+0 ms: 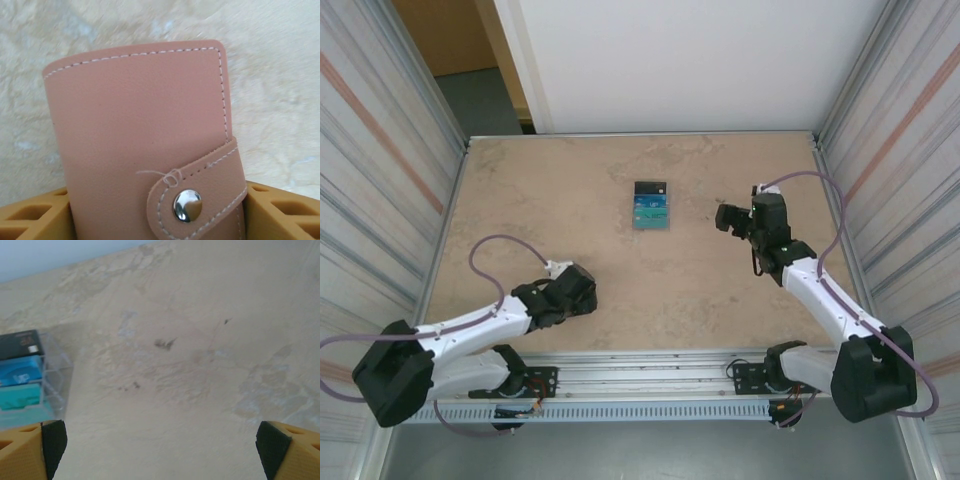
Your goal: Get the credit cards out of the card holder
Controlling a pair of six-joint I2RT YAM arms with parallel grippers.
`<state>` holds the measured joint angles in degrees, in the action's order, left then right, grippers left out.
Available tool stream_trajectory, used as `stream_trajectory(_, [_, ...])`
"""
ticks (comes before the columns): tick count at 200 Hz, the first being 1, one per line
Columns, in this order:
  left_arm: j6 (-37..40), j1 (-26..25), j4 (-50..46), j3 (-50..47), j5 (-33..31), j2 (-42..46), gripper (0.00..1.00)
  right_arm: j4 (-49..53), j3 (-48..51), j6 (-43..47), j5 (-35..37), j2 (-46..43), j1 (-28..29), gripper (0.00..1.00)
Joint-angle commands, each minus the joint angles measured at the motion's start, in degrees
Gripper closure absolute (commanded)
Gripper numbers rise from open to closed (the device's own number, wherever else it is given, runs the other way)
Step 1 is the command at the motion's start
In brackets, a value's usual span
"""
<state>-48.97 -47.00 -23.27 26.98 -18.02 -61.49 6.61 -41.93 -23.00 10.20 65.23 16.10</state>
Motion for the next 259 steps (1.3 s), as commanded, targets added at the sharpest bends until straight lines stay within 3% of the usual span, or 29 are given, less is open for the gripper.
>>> stream_trajectory(1, [5.65, -0.12, 7.7, -2.59, -0.76, 4.1, 0.28, 6.84, -1.92, -7.86, -3.9, -0.83, 2.61, 0.01])
stream_trajectory(32, [10.25, -0.14, 17.93, -6.22, 2.01, 7.81, 0.27, 4.11, -1.36, -15.0, -17.09, 1.92, 5.39, 0.01])
stream_trajectory(66, [14.67, -0.11, 26.13, -8.37, 4.68, 9.44, 0.27, -5.37, -1.27, -21.73, -31.53, 8.45, 9.67, 0.01])
stream_trajectory(116, [22.92, -0.11, 37.35, -10.02, 8.29, 10.3, 0.27, -14.49, -5.39, -25.5, -43.09, 17.36, 16.63, 0.01])
stream_trajectory(168, [26.36, -0.11, 42.49, -9.72, 9.05, 9.19, 0.27, -20.41, -9.77, -26.99, -49.17, 24.16, 21.09, 0.03])
stream_trajectory(259, [26.48, -0.17, 45.19, -7.61, 10.02, 4.33, 0.26, -25.14, -14.38, -28.56, -53.06, 32.57, 24.47, 0.15])
